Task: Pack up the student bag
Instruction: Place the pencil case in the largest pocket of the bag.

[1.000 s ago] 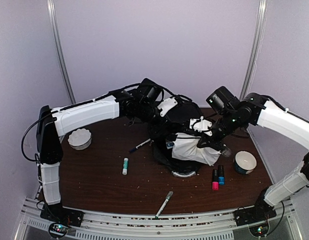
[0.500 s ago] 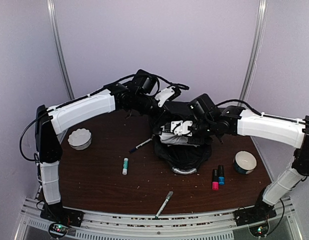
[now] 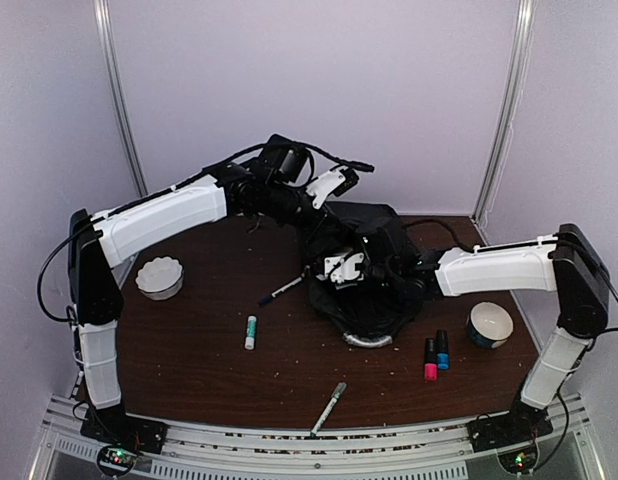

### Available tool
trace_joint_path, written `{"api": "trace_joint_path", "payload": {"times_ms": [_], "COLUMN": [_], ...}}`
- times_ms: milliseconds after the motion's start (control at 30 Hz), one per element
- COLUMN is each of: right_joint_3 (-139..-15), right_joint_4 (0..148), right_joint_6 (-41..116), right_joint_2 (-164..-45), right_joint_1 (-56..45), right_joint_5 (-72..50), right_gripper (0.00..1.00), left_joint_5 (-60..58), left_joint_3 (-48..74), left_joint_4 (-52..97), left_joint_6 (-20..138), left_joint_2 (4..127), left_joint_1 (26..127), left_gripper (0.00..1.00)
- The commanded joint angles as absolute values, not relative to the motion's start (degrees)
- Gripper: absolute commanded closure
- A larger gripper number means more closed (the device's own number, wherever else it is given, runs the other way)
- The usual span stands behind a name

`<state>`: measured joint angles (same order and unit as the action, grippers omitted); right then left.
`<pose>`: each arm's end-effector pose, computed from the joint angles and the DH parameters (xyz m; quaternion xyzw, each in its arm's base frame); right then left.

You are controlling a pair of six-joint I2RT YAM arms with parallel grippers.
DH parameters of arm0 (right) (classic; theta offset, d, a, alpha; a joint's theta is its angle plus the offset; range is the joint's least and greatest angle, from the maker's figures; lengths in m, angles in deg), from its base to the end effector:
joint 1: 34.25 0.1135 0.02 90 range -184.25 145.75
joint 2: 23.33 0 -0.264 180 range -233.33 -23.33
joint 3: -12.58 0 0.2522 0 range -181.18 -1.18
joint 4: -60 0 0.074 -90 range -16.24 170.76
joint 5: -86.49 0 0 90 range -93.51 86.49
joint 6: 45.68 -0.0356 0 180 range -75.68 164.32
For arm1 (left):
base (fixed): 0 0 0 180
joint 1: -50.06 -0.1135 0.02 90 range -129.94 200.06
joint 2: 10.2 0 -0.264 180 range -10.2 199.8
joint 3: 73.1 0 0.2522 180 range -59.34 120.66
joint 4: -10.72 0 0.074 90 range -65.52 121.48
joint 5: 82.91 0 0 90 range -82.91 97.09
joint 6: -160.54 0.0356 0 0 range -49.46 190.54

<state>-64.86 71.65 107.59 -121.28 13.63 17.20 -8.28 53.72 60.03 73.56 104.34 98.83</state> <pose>0.2666 0.2761 0.2295 -0.6611 0.5585 -0.2196 0.4504 0.2978 -0.3541 0.3421 0.4410 0.7719 -0.2821 0.3607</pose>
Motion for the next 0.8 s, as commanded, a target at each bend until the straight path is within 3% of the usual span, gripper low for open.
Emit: {"api": "trace_joint_path", "payload": {"times_ms": [0,267,533,667,767], "right_joint_3": [-65.93,-63.06,-61.5,-59.95,-58.99], "right_joint_4": [52.38,30.12,36.0,40.22,44.04], "right_joint_6": [114.19,122.95,122.25,120.02,117.42], "right_joint_2": [-124.21,-131.88,-135.92,-134.53,-132.37], "right_joint_1": [13.23,11.16,10.86,10.94,11.06], "right_joint_5": [23.65,26.57,25.95,25.53,24.75], "right_gripper": [1.0,1.0,0.99,0.62,0.5], "left_joint_5": [-15.57,-16.99,-17.34,-16.8,-16.57], "left_joint_3": [56.64,56.0,55.64,54.96,54.1], "left_joint_4": [51.0,51.2,51.2,51.0,50.61], "left_joint_6": [72.56,72.46,72.12,72.16,72.11], "left_joint_2": [98.61,98.7,98.7,98.73,98.78], "left_joint_1": [99.74,99.72,99.71,99.76,99.63], "left_gripper": [1.0,1.0,1.0,1.0,1.0]}}
